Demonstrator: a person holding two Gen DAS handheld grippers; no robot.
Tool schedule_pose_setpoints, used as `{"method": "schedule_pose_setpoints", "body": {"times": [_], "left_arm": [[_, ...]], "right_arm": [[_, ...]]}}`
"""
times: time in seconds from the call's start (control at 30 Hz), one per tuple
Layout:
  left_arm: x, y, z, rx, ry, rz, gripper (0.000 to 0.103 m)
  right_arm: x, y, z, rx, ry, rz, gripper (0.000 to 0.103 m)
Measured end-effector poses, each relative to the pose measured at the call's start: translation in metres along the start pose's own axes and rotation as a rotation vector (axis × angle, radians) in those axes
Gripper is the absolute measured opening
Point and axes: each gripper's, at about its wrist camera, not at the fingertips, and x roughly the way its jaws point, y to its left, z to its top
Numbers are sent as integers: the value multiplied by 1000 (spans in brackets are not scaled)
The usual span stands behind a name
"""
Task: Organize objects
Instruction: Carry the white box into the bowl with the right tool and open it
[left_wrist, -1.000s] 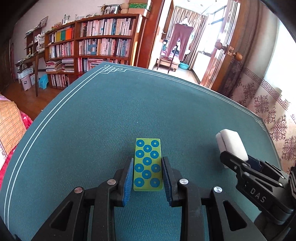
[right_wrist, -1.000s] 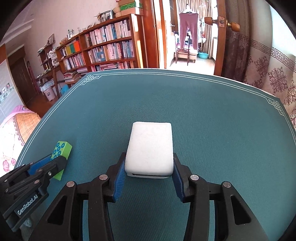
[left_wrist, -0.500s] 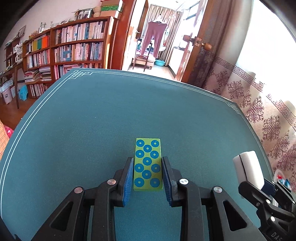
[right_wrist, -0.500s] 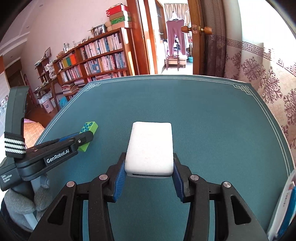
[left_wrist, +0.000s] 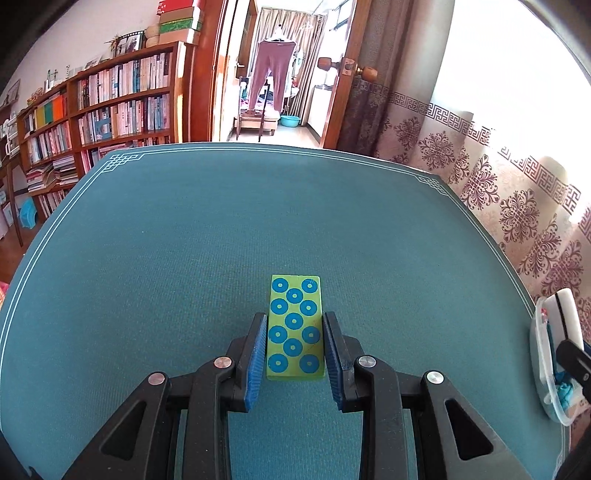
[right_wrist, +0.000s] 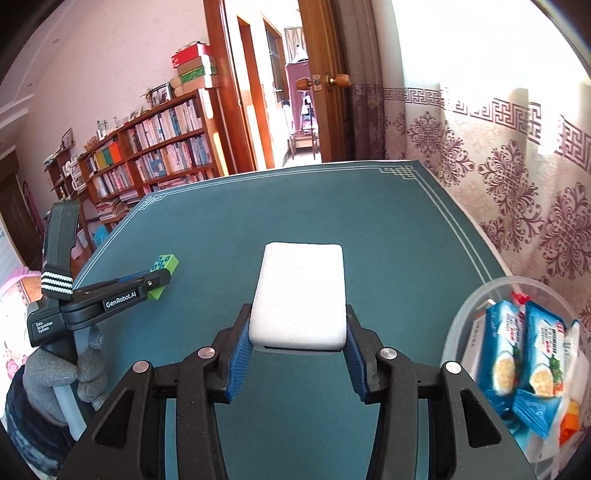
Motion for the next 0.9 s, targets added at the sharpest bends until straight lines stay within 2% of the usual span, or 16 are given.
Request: {"method": "schedule_pose_setpoints", "body": {"times": [0.4, 0.63, 0.9], "left_arm": [[-10, -40, -17, 101, 9, -64, 31], [-14, -56, -25, 141, 15, -93, 31], [-17, -61, -27, 152, 20, -110, 31]], "right_arm": [[-40, -102, 8, 115, -20, -194, 46], [-31, -171, 27, 194, 58, -307, 47], [-1, -213, 28, 275, 173, -333, 46]]}}
